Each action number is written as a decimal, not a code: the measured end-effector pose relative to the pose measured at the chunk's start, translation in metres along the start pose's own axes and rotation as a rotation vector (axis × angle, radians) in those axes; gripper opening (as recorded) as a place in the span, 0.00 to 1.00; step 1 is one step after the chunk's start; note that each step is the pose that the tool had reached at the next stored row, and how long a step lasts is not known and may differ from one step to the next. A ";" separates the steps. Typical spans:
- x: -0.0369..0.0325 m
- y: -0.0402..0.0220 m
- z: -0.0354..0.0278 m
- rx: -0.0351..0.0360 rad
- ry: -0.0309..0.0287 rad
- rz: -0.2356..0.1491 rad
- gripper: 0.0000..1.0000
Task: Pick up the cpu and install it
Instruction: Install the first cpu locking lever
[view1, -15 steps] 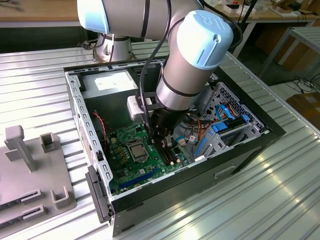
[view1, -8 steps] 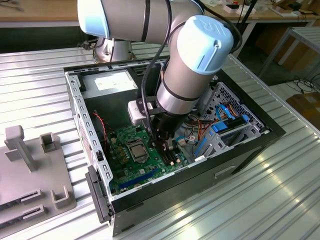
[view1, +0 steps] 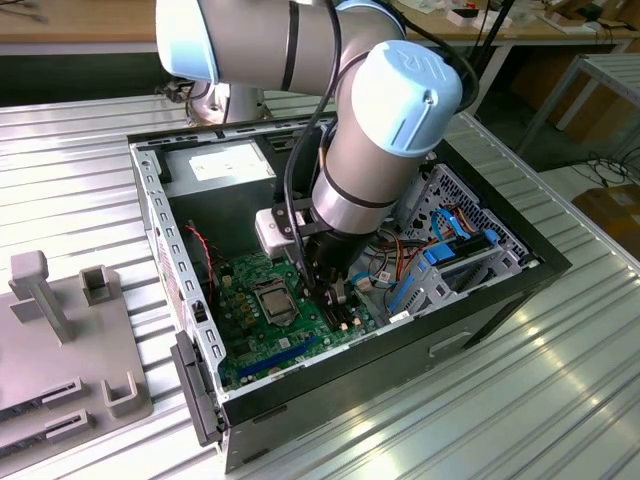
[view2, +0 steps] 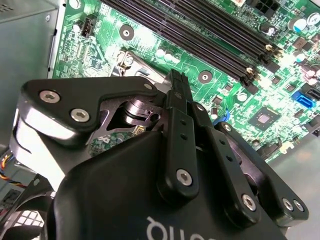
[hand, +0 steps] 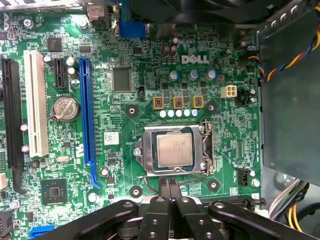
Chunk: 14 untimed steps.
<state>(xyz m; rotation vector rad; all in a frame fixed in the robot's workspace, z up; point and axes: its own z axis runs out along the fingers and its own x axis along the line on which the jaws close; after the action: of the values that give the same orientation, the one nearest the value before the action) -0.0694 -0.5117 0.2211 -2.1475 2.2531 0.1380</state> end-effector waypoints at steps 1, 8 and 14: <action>0.0000 0.0000 0.0001 -0.0001 0.0001 -0.001 0.11; 0.0000 0.0000 0.0005 0.0000 -0.0002 -0.001 0.11; 0.0006 0.0000 0.0017 0.0000 0.0001 -0.001 0.11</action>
<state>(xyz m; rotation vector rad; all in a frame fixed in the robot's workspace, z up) -0.0695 -0.5122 0.2194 -2.1482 2.2524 0.1380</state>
